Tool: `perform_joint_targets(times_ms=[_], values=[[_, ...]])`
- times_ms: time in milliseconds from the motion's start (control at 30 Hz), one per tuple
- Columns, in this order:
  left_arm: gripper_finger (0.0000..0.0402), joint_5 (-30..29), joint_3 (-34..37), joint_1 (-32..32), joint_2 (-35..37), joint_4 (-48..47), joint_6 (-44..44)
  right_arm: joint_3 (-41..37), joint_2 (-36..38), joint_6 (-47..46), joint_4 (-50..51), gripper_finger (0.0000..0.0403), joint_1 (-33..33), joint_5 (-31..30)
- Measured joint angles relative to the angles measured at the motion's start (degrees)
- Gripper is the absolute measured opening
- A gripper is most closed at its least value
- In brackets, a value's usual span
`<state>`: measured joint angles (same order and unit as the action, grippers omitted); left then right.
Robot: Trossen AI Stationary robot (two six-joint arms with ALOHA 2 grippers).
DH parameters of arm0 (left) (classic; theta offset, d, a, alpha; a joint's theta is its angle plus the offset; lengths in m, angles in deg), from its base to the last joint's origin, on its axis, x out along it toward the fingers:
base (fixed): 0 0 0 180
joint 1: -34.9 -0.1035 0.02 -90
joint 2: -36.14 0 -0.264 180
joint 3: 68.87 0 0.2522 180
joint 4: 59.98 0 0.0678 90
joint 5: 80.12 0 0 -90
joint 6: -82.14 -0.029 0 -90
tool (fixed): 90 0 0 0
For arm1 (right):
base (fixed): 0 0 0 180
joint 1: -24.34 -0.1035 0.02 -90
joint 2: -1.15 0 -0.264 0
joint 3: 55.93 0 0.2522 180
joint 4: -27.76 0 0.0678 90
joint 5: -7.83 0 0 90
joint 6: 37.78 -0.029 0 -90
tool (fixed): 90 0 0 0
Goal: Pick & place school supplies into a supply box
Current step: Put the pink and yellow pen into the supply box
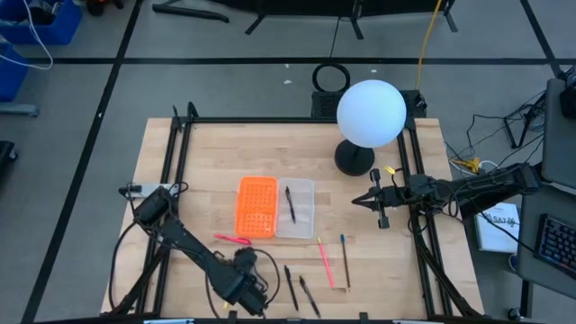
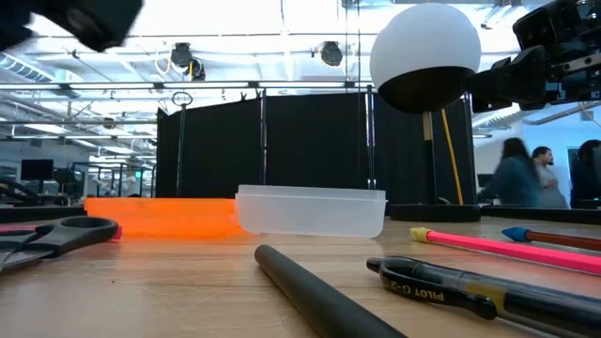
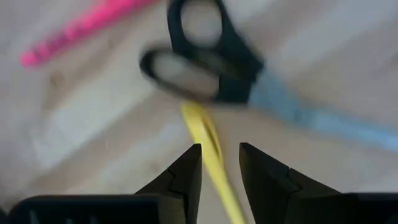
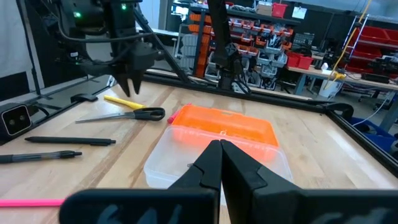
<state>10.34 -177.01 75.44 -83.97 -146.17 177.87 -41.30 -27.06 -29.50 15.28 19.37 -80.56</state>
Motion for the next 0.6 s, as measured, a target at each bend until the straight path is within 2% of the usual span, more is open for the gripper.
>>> perform_joint_targets(times_ms=[300, 467, 600], values=[[0.0113, 2.81, 0.01, 4.41, 0.02, 3.55, 10.05, 0.0, 0.0, 0.1, 0.01, 0.0, 0.0, 0.0], [0.0157, 2.11, 0.62, 5.76, 0.07, 4.29, 14.19, 0.0, 0.0, -0.04, 0.02, 0.0, 0.01, 0.0], [0.0196, 2.14, 3.1, 6.39, 0.07, 8.78, 15.14, 0.0, 0.01, -0.03, 0.02, 0.0, 0.0, 0.0]])
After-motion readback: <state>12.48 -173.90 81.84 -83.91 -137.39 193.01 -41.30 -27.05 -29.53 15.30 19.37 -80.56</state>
